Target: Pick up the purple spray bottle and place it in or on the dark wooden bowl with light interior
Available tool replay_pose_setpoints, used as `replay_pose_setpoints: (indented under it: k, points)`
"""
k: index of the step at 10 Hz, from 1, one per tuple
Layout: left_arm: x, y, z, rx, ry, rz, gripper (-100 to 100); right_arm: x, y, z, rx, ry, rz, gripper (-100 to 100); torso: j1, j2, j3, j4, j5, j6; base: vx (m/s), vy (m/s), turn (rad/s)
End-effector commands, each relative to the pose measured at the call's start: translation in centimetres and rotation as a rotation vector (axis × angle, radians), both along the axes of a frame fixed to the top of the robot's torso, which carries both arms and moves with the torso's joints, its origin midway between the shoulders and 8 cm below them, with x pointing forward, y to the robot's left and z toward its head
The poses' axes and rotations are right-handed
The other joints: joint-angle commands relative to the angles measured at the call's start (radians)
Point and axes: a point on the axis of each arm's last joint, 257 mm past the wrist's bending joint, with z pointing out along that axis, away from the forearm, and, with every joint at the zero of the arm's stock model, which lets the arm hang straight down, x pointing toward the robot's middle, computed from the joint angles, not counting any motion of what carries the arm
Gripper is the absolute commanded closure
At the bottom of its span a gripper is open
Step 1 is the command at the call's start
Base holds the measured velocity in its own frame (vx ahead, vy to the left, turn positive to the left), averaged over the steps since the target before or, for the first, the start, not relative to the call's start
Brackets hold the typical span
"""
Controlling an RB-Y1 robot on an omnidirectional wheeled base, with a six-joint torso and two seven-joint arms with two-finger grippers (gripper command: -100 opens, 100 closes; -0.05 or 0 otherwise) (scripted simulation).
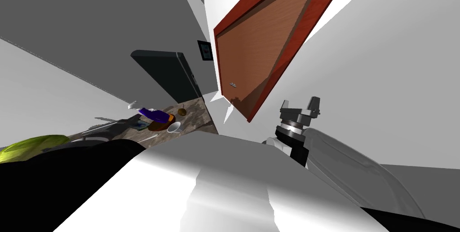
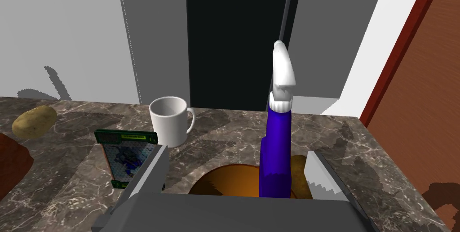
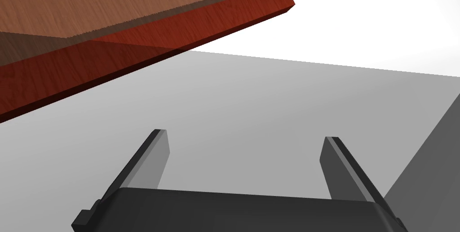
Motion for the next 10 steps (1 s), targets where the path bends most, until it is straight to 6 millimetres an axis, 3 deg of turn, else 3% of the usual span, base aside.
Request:
replay_pose_setpoints:
  k: [1, 6, 7, 8, 10]
  points:
    - [-0.3, -0.4, 1.2, 0.001, -0.004, -0.004, -100, 0.0, 0.0, 0.0, 0.000, 0.000, 0.000, 0, 0.000, 0.000, 0.000, 0.000, 0.000, 0.000, 0.037, 0.017, 0.048]
    - [-0.9, -1.6, 4.8, 0.005, -0.007, -0.026, -100, 0.0, 0.0, 0.0, 0.000, 0.000, 0.000, 0, -0.002, 0.000, 0.000, 0.000, 0.000, 0.000, 0.012, -0.011, 0.039]
    - [-0.8, -1.4, 4.5, 0.004, -0.008, -0.022, -100, 0.0, 0.0, 0.0, 0.000, 0.000, 0.000, 0, -0.001, 0.000, 0.000, 0.000, 0.000, 0.000, 0.000, 0.000, 0.000]
    - [-0.9, -1.5, 4.5, 0.003, -0.008, -0.023, 0, 0.0, 0.0, 0.0, 0.000, 0.000, 0.000, 0, -0.001, 0.001, 0.000, 0.000, 0.000, 0.000, 0.000, 0.000, 0.000]
    - [-0.8, -1.5, 4.5, 0.003, -0.008, -0.023, 0, 0.0, 0.0, 0.0, 0.000, 0.000, 0.000, 0, 0.000, 0.001, 0.000, 0.000, 0.000, 0.000, 0.000, 0.000, 0.000]
